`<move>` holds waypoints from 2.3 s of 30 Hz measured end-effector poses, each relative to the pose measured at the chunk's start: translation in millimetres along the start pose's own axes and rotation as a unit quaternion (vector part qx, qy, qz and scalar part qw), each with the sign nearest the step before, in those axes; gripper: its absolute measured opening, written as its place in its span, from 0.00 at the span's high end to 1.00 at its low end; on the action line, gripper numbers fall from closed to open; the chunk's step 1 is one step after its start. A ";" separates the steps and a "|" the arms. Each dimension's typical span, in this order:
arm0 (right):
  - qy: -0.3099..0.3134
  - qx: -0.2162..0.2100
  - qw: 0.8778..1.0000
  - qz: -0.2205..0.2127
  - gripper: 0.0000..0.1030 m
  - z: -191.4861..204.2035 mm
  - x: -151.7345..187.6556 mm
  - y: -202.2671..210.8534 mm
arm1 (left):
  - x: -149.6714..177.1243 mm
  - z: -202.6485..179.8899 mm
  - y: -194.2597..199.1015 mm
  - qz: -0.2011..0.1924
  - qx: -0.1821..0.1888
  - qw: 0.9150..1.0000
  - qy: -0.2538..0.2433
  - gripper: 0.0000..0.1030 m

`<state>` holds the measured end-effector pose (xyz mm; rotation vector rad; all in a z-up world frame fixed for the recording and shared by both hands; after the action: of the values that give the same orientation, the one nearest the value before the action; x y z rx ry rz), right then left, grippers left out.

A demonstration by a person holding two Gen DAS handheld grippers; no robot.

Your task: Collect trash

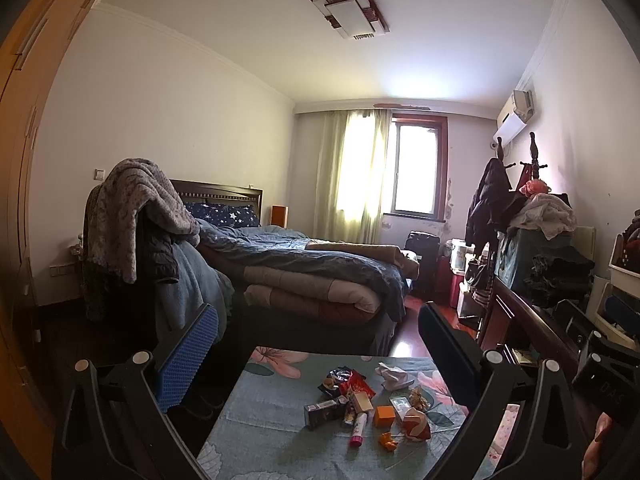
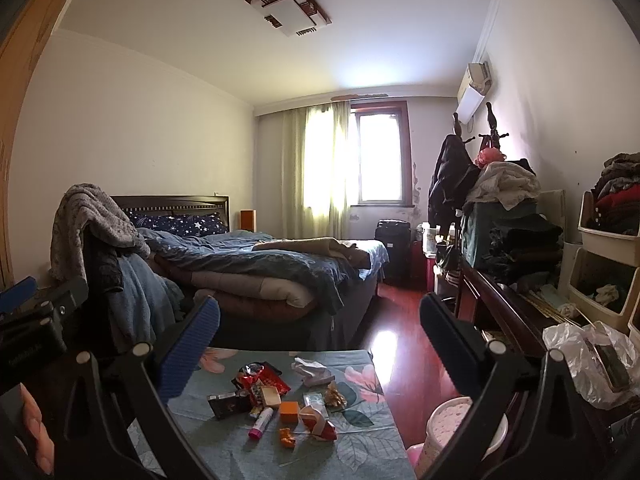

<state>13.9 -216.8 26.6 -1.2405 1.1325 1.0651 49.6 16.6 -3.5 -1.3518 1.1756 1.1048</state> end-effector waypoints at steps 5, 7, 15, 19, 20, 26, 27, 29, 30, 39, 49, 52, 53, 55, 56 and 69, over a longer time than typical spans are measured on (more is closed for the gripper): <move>-0.001 -0.001 1.000 0.006 0.03 2.0 1.6 -3.8 | -1.0 0.7 -0.1 0.001 0.001 1.000 0.000 0.03; -0.002 -0.002 1.000 0.008 0.03 2.4 2.2 -4.7 | -1.0 0.8 0.1 0.001 0.002 1.000 0.000 0.03; -0.003 -0.007 1.000 0.015 0.03 2.6 6.8 -8.7 | 0.0 -1.6 -1.5 0.007 0.004 1.000 -0.001 0.03; -0.004 -0.008 1.000 0.016 0.03 2.7 9.5 -9.6 | 1.6 -2.5 -3.1 0.009 0.004 1.000 -0.003 0.03; -0.004 -0.008 1.000 0.016 0.03 2.8 9.7 -9.4 | 1.6 -2.2 -3.3 0.010 0.003 1.000 -0.004 0.03; -0.008 -0.006 1.000 0.025 0.03 0.8 16.8 -16.1 | 9.0 -4.9 -9.5 0.018 0.002 1.000 -0.005 0.03; -0.009 -0.006 1.000 0.028 0.03 0.2 18.6 -17.7 | 11.0 -5.0 -11.4 0.020 0.002 1.000 -0.005 0.03; -0.009 -0.006 0.999 0.035 0.03 -1.3 24.0 -22.4 | 14.9 -5.4 -14.9 0.026 0.001 1.000 -0.005 0.03; -0.010 -0.007 0.999 0.038 0.03 -1.0 26.7 -24.9 | 16.8 -5.5 -17.7 0.029 0.001 1.000 -0.005 0.03; -0.019 -0.005 0.997 0.080 0.03 -9.7 71.0 -58.2 | 53.9 5.6 -45.6 0.072 -0.002 0.997 0.003 0.03; -0.012 -0.034 0.980 0.196 0.03 2.2 175.7 -109.5 | 167.5 19.7 -122.2 0.205 -0.008 0.979 0.014 0.03; -0.010 -0.041 0.971 0.236 0.03 6.8 209.9 -124.6 | 209.1 7.8 -155.2 0.244 0.001 0.970 -0.001 0.03; -0.010 -0.041 0.967 0.251 0.03 7.5 222.1 -130.0 | 225.6 3.6 -167.3 0.263 -0.001 0.965 -0.009 0.03; -0.009 -0.043 0.961 0.275 0.03 8.5 241.1 -138.5 | 255.6 -3.0 -189.8 0.291 0.006 0.957 -0.020 0.03; -0.009 -0.045 0.957 0.286 0.03 7.1 250.8 -142.0 | 270.5 -7.8 -201.2 0.310 0.012 0.950 -0.032 0.03; -0.037 -0.041 0.942 0.330 0.03 -13.6 303.0 -187.0 | 341.6 -15.9 -255.3 0.375 0.121 0.919 -0.021 0.20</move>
<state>240.8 -242.7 -246.8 -0.8797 1.5029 1.6537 342.4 -20.1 -311.9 -0.6732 1.8023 1.4352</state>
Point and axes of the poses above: each gripper's, at about its wrist camera, not at the fingertips, and y roughly against the way its jaws point, z to its left, x to its underside, the point moved 5 cm from there along -y, roughly the way its jaws point, and after that the axes turned 13 degrees about -z, right-handed, at the moved point
